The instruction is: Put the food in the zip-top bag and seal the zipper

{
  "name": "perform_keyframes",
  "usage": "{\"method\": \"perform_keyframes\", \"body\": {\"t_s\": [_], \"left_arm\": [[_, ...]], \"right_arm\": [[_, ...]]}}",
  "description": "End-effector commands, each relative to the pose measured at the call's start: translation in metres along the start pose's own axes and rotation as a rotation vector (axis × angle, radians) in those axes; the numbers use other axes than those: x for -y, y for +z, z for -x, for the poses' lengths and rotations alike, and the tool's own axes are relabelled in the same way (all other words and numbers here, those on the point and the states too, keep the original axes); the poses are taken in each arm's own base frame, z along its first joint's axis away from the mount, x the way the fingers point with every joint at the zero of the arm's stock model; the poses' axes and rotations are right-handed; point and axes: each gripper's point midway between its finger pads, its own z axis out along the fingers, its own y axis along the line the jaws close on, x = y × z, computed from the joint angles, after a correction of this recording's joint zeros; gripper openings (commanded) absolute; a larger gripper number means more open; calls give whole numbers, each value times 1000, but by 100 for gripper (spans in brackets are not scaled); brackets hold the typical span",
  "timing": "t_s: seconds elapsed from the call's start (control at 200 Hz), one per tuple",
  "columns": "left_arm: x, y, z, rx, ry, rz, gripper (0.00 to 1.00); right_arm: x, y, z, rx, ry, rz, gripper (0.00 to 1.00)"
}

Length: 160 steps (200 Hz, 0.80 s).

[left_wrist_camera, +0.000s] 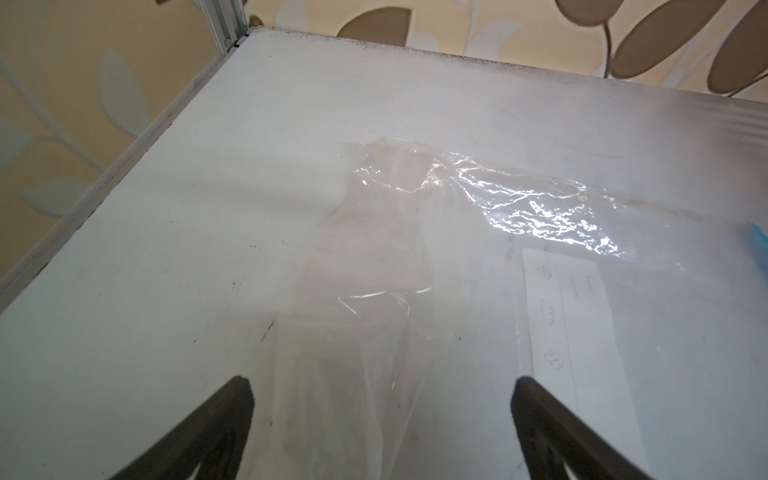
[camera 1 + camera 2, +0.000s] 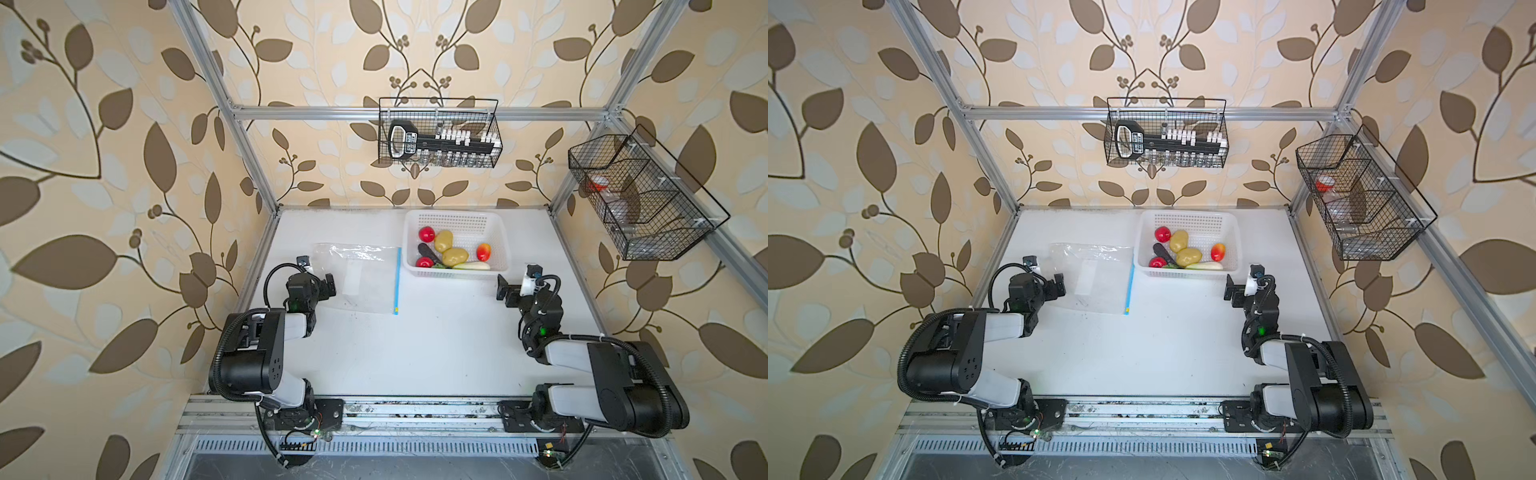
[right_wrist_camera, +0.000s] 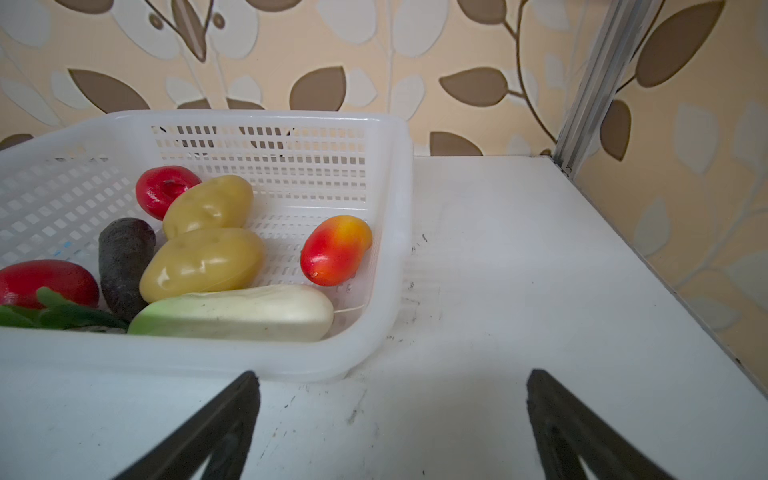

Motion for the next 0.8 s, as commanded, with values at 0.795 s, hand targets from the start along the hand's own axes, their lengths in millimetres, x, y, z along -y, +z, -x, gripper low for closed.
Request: {"method": "perform_keyframes", "body": {"t_s": [0.795], "left_arm": [[2,-1,7,26,-25,-35,99]], "right_arm": [[-1,1,0,3,-9,14,100]]}}
